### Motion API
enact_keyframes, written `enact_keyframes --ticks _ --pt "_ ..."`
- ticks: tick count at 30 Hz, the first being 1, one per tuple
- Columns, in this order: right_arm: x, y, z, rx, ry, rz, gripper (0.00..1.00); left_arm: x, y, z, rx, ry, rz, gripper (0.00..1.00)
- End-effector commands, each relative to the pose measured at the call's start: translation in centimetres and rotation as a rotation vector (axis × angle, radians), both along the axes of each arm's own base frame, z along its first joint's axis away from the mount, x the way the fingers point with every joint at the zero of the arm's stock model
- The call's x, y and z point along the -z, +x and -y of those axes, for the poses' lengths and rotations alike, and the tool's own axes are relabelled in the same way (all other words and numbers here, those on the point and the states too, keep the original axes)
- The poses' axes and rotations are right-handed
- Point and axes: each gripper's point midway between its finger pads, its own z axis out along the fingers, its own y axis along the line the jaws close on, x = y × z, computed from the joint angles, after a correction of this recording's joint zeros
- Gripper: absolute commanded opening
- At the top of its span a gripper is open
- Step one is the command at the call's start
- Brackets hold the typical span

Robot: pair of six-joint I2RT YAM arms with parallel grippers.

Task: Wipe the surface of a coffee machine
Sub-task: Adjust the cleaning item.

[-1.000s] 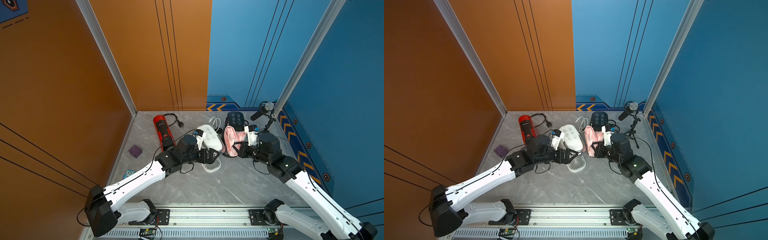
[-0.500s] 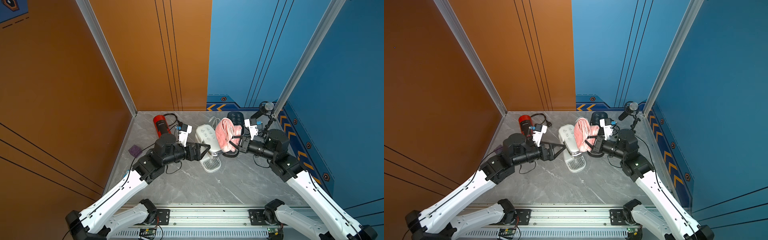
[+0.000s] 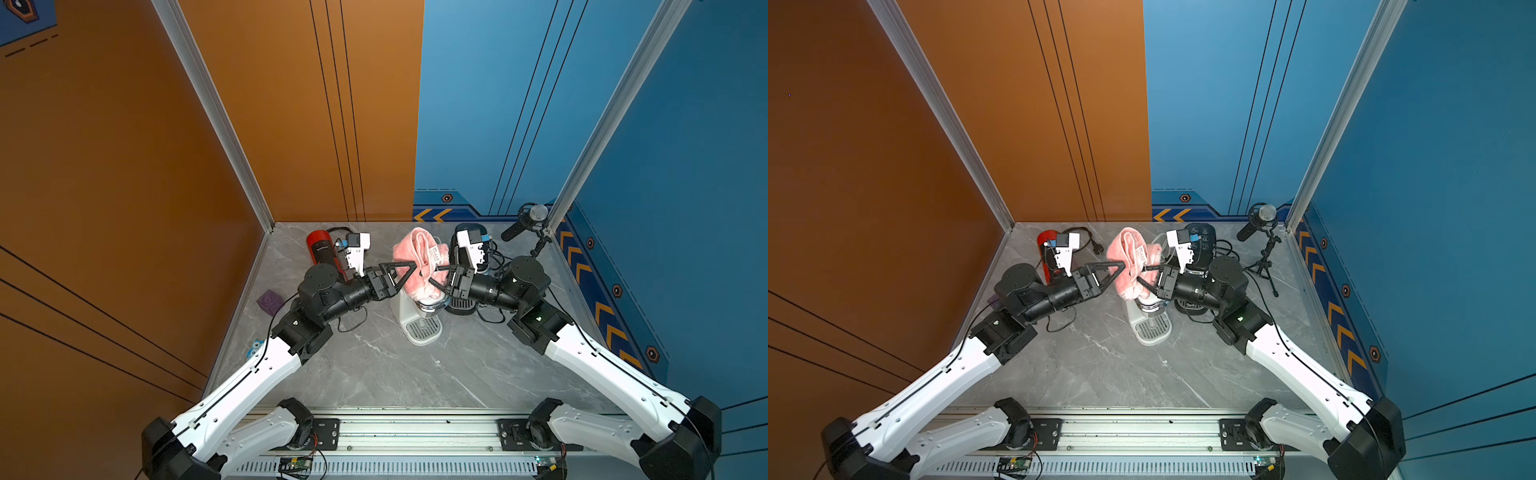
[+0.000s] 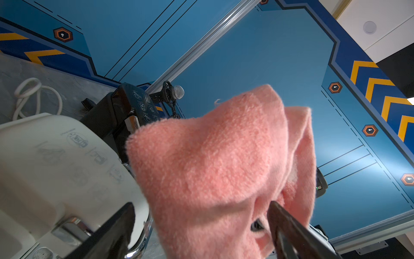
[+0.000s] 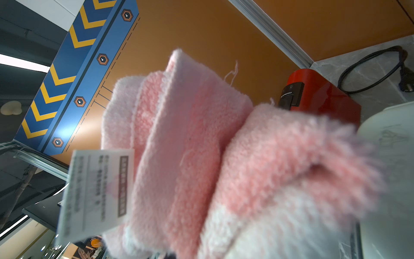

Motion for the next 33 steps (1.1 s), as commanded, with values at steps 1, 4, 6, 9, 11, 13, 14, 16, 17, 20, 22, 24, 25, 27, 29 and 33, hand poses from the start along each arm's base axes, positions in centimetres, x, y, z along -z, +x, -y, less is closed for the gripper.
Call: enact_keyframes --ticks 1,4,6,9,11,13,14,16,17,20,22,24,25,27,29,33 --pt "-1.9 -0.3 -0.9 -0.021 0.056 0.043 0.00 -1.1 0.4 -0.5 -0.011 -0.084 0.021 0.91" --pt "-1.0 -0.3 -1.4 -0.023 0.049 0.024 0.00 -2.2 0.4 -1.3 -0.044 -0.095 0.052 0.85" --pt "-0.5 -0.1 -1.5 -0.019 0.043 0.016 0.00 -2.6 0.3 -1.4 -0.048 -0.098 0.064 0.73" --pt "-0.1 0.3 -1.7 -0.011 0.035 0.006 0.00 -2.8 0.2 -1.4 -0.050 -0.100 0.071 0.48" --pt "0.3 -0.5 -2.7 -0.037 0.031 -0.001 0.00 -3.1 -0.1 -1.3 -0.040 -0.104 0.085 0.37" --pt "0.3 -0.2 -2.7 -0.027 0.030 -0.001 0.00 -3.5 -0.6 -1.1 -0.017 -0.113 0.096 0.34" --pt "0.3 -0.1 -2.8 -0.025 0.031 0.000 0.00 -3.6 -0.9 -1.0 -0.005 -0.112 0.102 0.33" --pt "0.3 0.2 -3.0 -0.024 0.031 0.000 0.00 -4.1 -1.6 -0.7 0.021 -0.115 0.125 0.30" --pt "0.2 0.4 -3.1 -0.021 0.028 0.003 0.00 -4.3 -2.0 -0.6 0.035 -0.114 0.139 0.27" --pt "0.4 1.5 -3.1 0.001 0.024 -0.004 0.00 -5.0 -3.4 0.0 0.086 -0.101 0.193 0.07" --pt "0.5 1.8 -3.3 -0.001 0.027 -0.012 0.00 -5.1 -3.7 0.0 0.092 -0.095 0.210 0.00" --pt "0.8 2.2 -3.5 0.007 0.013 -0.021 0.01 -4.7 -3.6 -0.2 0.081 -0.087 0.214 0.00" --pt "1.2 3.3 -2.8 0.044 -0.005 -0.029 0.06 -4.5 -3.4 -0.5 0.068 -0.082 0.213 0.00" --pt "2.8 4.2 -2.2 0.095 -0.082 -0.052 0.26 -3.5 -2.2 -1.7 0.002 -0.062 0.188 0.00" --pt "5.0 5.0 -0.5 0.194 -0.219 -0.068 0.41 -1.8 0.1 -4.2 -0.123 0.016 0.136 0.00" --pt "8.9 5.8 5.1 0.436 -0.564 -0.084 0.57 -1.2 3.5 -7.2 -0.224 0.072 0.098 0.00"
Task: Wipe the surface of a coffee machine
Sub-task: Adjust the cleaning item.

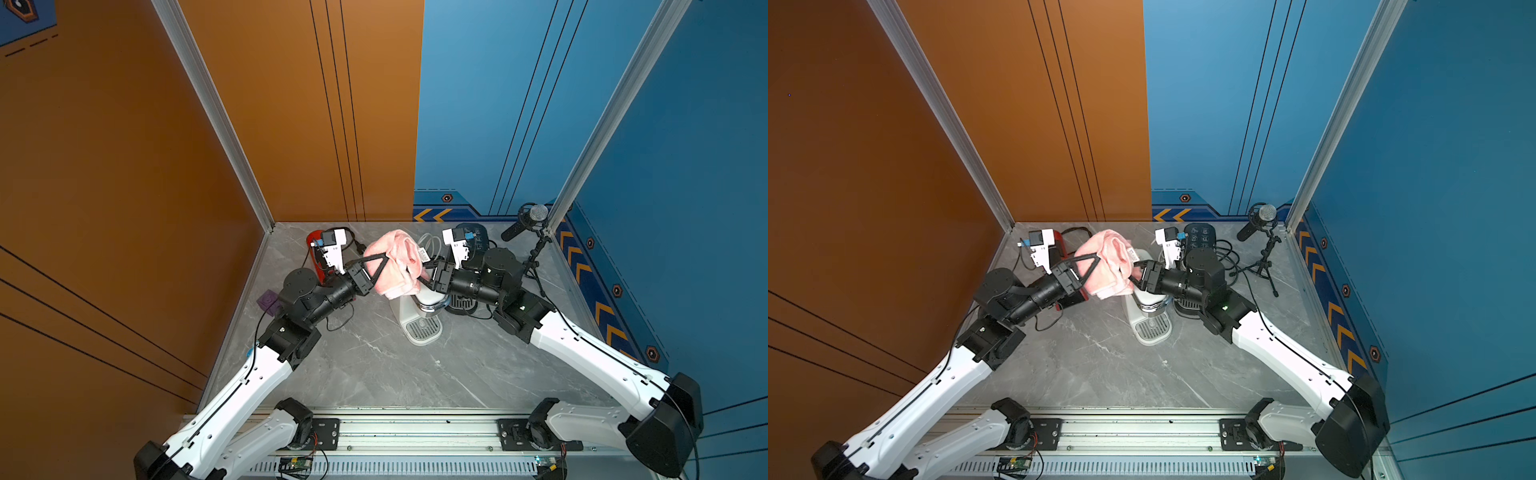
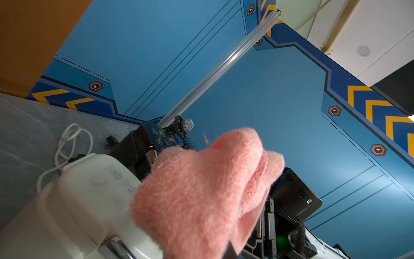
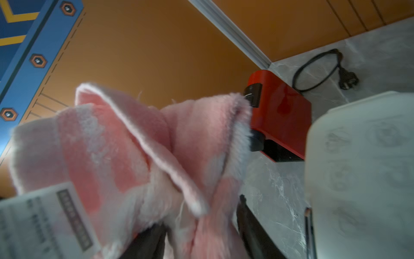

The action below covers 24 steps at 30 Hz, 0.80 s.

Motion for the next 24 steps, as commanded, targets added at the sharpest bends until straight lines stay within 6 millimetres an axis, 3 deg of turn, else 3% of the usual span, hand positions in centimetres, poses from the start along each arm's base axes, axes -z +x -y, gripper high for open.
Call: enact_keyframes --ticks 1,5,8,16,24 --pt "4.3 0.6 6.4 0.237 -0.371 -0.017 0.58 -0.2 1.8 -1.2 -0.023 0.056 -0.002 0.00" --pt "6.5 0.5 8.7 0.303 -0.561 -0.005 0.61 -1.2 4.8 0.3 0.000 0.107 0.023 0.00" --pt "8.0 -0.2 8.7 0.294 -0.697 0.028 0.61 -1.0 6.9 1.8 0.043 0.130 0.013 0.00" --pt "8.8 -0.8 8.1 0.278 -0.826 0.105 0.61 3.4 12.0 3.1 -0.017 0.311 -0.010 0.00" --pt "8.7 -0.9 8.2 0.300 -0.899 0.165 0.62 6.0 14.5 4.5 0.012 0.402 -0.012 0.00"
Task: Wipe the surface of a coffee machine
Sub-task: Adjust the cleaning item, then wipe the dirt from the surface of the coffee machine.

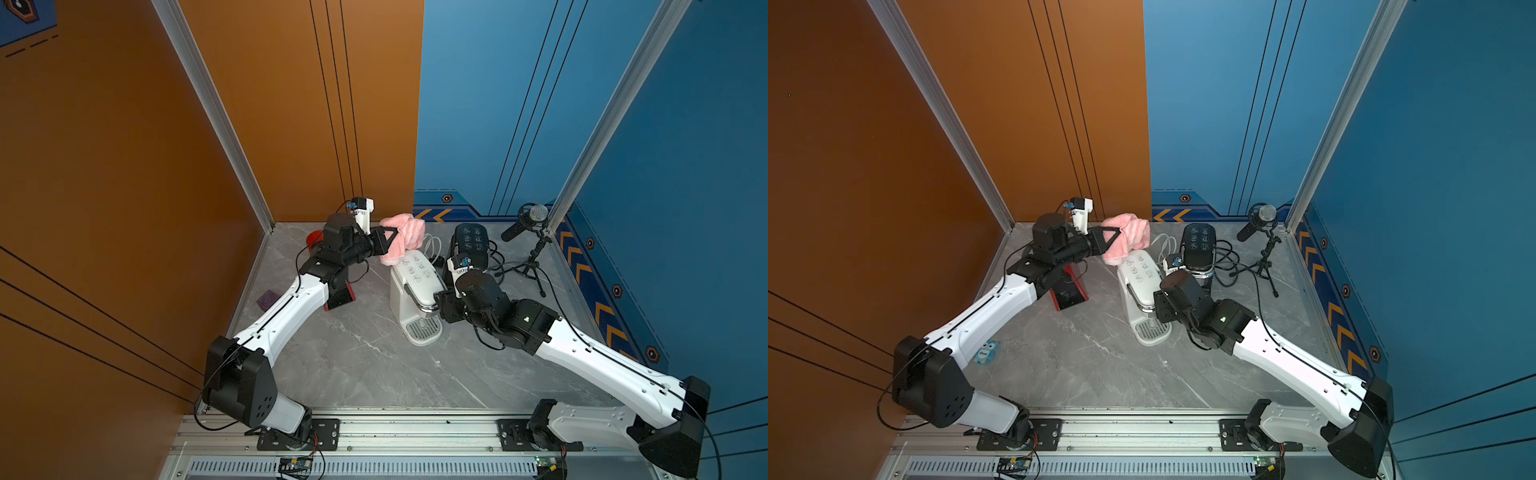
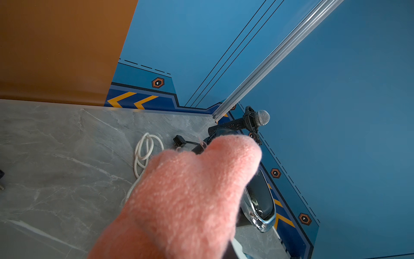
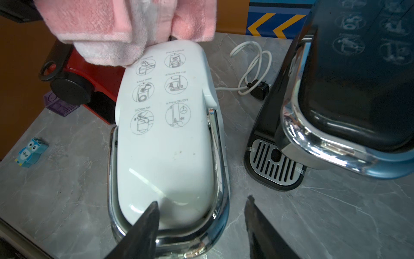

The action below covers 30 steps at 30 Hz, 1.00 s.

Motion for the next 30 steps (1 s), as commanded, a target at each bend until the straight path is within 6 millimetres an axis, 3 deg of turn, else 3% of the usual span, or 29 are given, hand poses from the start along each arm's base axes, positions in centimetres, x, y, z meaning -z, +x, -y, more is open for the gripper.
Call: enact_keyframes --ticks 1,8,14,19,25,30 --pt "0.2 0.4 1.4 0.037 -0.105 0.033 0.62 -0.1 0.7 1.2 0.060 0.039 0.041 0.00" --pt "0.1 1.4 1.3 0.045 -0.152 0.055 0.63 5.5 0.6 2.8 0.145 0.065 -0.073 0.00" --pt "0.0 2.1 0.1 0.025 -0.161 0.061 0.63 8.8 -0.3 2.3 0.146 0.100 -0.127 0.00" --pt "0.1 3.0 -1.2 0.003 -0.190 0.064 0.63 13.4 -0.6 2.4 0.154 0.136 -0.217 0.00" --pt "0.7 4.1 -2.4 -0.016 -0.235 0.065 0.65 16.0 -1.1 2.0 0.144 0.167 -0.243 0.00" --pt "1.8 4.5 -2.9 -0.031 -0.254 0.048 0.68 17.4 -0.6 -0.1 0.074 0.190 -0.270 0.00"
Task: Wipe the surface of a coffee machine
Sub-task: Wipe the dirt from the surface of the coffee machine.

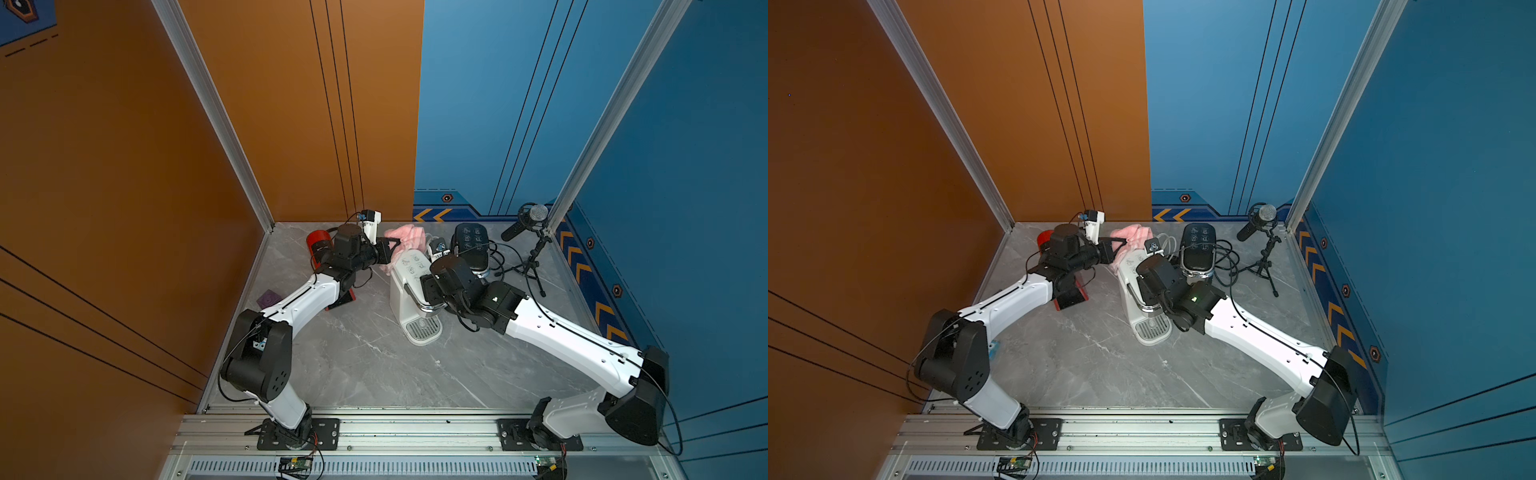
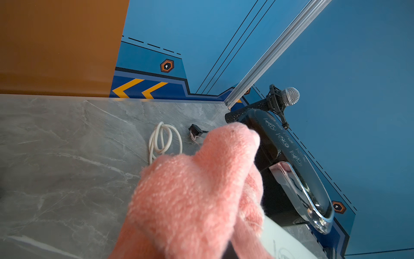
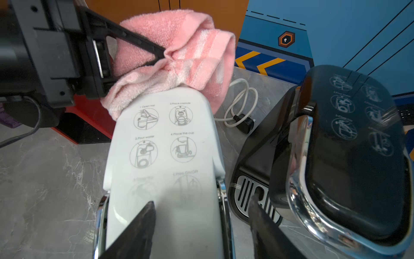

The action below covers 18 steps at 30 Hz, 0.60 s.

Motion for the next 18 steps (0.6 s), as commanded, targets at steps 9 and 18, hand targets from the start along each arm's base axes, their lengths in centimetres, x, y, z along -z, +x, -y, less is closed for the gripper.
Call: enact_keyframes --ticks 9,18 --pt "4.2 -0.6 -0.2 -0.036 -0.095 -0.090 0.69 10.2 -3.1 0.5 0.067 0.130 -0.275 0.00" --pt "5.7 -0.7 -0.2 -0.039 -0.101 -0.125 0.69 14.5 -4.2 1.9 0.082 0.209 -0.331 0.00"
